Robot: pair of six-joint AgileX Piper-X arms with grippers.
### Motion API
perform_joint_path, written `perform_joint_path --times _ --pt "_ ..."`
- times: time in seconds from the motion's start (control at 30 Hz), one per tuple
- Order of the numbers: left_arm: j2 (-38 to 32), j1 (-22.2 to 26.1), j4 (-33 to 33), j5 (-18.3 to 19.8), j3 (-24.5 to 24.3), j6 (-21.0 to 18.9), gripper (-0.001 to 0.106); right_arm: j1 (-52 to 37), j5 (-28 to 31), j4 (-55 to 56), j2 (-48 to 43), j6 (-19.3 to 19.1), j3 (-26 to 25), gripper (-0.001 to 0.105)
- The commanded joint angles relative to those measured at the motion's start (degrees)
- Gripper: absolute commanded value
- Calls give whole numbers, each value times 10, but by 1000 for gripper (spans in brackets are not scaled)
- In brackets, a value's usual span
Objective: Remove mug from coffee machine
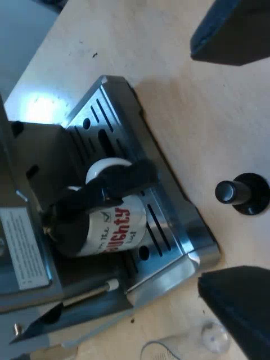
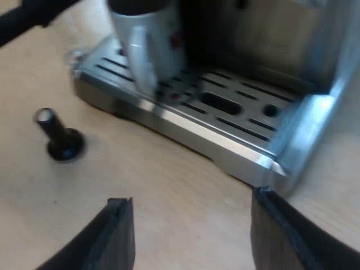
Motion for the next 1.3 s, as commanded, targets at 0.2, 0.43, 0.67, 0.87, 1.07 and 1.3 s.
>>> perform_joint_path --times 0.2,0.43,0.67,0.87,1.07,1.3 --pt "6 -10 -8 4 -4 4 87 138 63 -90 74 5 -7 49" --pt "6 -10 -8 4 -4 4 87 225 145 -161 156 51 -7 58" --pt "6 -10 -8 4 -4 4 87 239 158 -231 242 131 -7 68" --pt "6 -10 -8 4 -4 4 87 239 161 -301 312 140 -7 67" --pt "6 -10 -7 4 -4 4 87 241 177 -376 380 164 -7 67" --pt "6 -10 -7 4 -4 4 87 257 211 -455 451 164 -7 67"
